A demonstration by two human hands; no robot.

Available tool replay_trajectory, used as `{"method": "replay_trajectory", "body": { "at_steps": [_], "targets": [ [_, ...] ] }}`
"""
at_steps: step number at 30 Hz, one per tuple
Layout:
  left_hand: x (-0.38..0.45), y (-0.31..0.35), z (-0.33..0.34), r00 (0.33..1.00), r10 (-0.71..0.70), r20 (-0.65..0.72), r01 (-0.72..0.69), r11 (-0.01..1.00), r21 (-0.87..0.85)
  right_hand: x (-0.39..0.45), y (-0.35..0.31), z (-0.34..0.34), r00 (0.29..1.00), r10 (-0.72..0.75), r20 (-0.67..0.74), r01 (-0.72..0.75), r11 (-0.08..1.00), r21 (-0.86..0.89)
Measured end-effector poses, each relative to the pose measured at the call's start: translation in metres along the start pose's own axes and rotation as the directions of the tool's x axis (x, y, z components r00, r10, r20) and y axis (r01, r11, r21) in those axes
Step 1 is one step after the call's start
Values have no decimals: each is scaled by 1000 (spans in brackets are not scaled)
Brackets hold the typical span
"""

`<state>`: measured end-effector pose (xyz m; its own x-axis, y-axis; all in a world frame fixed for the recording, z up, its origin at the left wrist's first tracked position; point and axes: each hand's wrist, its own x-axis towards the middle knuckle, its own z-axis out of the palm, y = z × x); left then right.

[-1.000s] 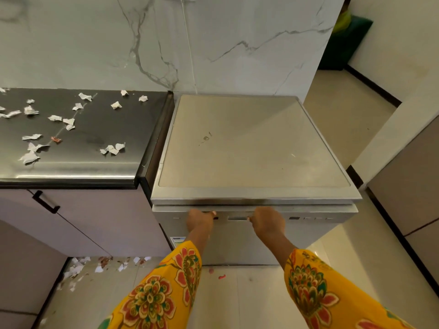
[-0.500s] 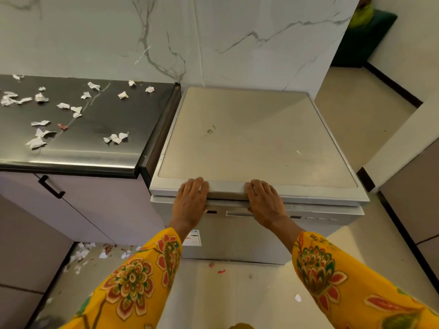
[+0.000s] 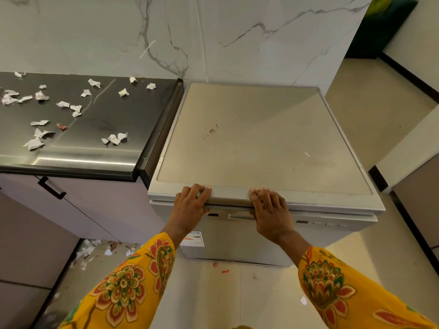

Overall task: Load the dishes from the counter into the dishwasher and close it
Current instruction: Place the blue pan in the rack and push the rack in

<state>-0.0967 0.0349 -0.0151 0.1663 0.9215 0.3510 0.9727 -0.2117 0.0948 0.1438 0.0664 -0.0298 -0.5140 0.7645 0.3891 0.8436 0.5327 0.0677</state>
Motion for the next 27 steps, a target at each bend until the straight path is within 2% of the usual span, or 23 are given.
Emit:
{"method": "replay_trajectory", "body": {
  "at_steps": [7,10,13,16,20,22,24,27],
  "targets": [
    [0,-12,12,996,77,-53,-74,996,58,-5,8,19,991,-61,-116,58,998,-35],
    [0,-12,9,994,93,-58,-89,994,69,-5,8,19,991,-63,-117,58,997,-42],
    [1,-8,4,998,70,-7,-69,994,88,-4,5,16,993,-60,-105,56,997,-47],
    [2,-1,-2,998,10,60,-17,993,117,-2,1,8,999,-23,-22,22,999,-42],
    [4,10,-7,986,-85,143,70,992,109,6,-9,-8,986,46,157,-37,997,-62],
    [5,17,-12,976,-122,182,107,990,91,13,-15,-20,963,82,256,-62,995,-84],
    [5,21,-17,940,-143,310,118,988,97,18,-20,-30,929,68,364,-32,994,-106],
    [6,22,-26,902,-141,407,120,990,76,27,-27,-44,874,102,474,-87,995,-53]
  ]
}}
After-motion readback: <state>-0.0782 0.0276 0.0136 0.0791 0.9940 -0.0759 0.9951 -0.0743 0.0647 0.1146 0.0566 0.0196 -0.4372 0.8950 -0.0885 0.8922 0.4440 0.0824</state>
